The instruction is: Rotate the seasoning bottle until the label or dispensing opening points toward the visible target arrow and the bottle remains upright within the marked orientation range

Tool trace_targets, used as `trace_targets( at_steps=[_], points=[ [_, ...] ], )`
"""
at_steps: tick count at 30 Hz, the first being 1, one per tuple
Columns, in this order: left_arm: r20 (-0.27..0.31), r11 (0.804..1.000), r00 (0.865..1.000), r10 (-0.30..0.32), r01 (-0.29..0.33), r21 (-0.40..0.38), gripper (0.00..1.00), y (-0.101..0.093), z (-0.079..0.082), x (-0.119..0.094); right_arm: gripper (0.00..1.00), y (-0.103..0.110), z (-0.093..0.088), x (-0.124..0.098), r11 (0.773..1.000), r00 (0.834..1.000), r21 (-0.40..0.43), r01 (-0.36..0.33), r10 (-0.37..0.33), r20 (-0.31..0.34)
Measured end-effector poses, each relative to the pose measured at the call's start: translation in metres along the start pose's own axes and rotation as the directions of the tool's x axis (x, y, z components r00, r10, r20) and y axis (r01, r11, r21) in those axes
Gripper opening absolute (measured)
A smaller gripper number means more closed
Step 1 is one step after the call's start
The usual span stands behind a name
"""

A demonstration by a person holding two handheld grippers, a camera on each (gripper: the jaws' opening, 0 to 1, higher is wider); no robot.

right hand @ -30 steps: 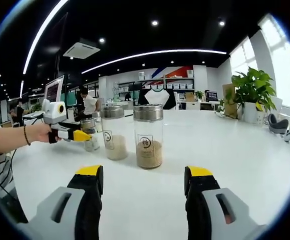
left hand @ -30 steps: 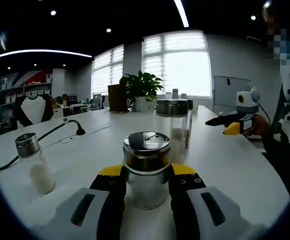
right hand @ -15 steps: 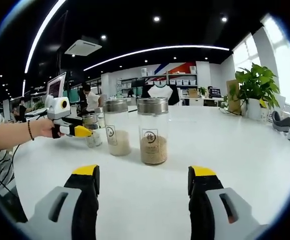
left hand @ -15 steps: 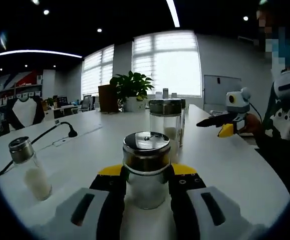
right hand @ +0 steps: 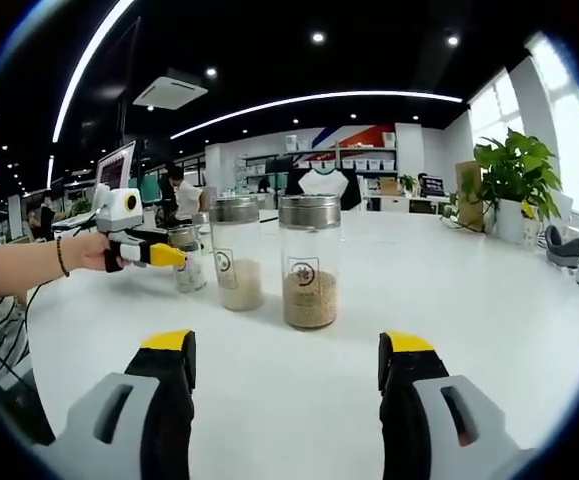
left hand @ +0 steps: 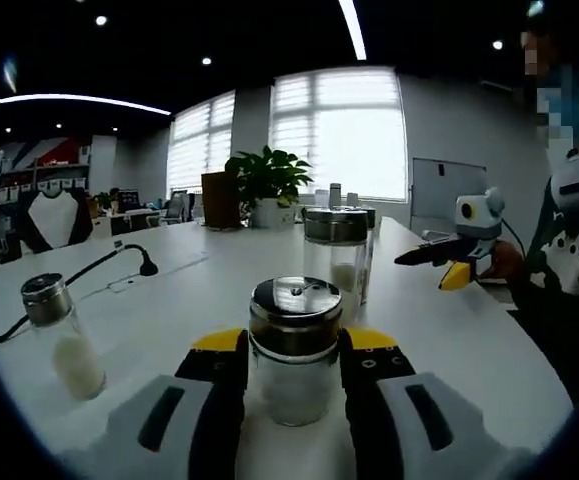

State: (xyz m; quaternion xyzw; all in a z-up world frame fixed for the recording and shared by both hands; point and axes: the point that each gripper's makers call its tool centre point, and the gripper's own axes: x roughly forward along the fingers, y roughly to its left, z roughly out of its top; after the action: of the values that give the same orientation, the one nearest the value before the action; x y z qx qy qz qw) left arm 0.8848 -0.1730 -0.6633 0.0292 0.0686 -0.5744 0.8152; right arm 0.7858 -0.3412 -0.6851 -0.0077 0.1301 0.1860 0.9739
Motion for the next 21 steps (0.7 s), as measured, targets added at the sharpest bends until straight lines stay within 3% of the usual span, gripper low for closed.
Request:
trace_targets(
  at_steps=[3, 4, 6, 10, 12, 14, 17, 21],
  points=[
    [-0.05, 0.999, 0.998, 0.04, -0.041, -0.029, 0.46, 0.0, -0.004, -0.005, 0.78, -0.002, -0.002, 0.0, 1.0, 1.0, 0.003, 0.009, -0.009, -0.008],
    [-0.044, 0.999, 0.999, 0.033, -0.034, -0.02, 0.47, -0.003, -0.001, -0.005, 0.78, -0.002, -0.002, 0.0, 1.0, 1.0, 0.003, 0.011, -0.011, -0.009],
    [-0.068, 0.996, 0.994, 0.087, -0.088, -0.009, 0.48, -0.005, -0.002, -0.008, 0.78, -0.002, -0.002, 0.0, 1.0, 1.0, 0.008, 0.01, -0.01, -0.009],
    [-0.056, 0.993, 0.992, 0.115, -0.117, -0.035, 0.5, -0.009, -0.002, -0.01, 0.78, -0.003, -0.003, 0.0, 1.0, 1.0, 0.009, 0.009, -0.009, -0.011],
    [-0.062, 0.987, 0.986, 0.155, -0.157, -0.039, 0.5, -0.007, -0.004, -0.011, 0.78, -0.002, -0.003, 0.0, 1.0, 1.0, 0.009, 0.008, -0.008, -0.013],
    [-0.107, 0.979, 0.974, 0.199, -0.202, -0.02, 0.49, -0.005, -0.012, -0.014, 0.78, -0.003, -0.002, -0.001, 1.0, 1.0, 0.006, 0.012, -0.012, -0.007],
    [-0.107, 0.962, 0.966, 0.234, -0.246, -0.12, 0.48, -0.006, -0.017, -0.015, 0.78, -0.004, -0.001, -0.001, 1.0, 1.0, 0.006, 0.014, -0.014, -0.006],
    [-0.132, 0.943, 0.939, 0.317, -0.327, -0.068, 0.48, -0.004, -0.023, -0.018, 0.78, -0.004, -0.002, -0.002, 1.0, 1.0, 0.008, 0.015, -0.015, -0.008]
  ],
)
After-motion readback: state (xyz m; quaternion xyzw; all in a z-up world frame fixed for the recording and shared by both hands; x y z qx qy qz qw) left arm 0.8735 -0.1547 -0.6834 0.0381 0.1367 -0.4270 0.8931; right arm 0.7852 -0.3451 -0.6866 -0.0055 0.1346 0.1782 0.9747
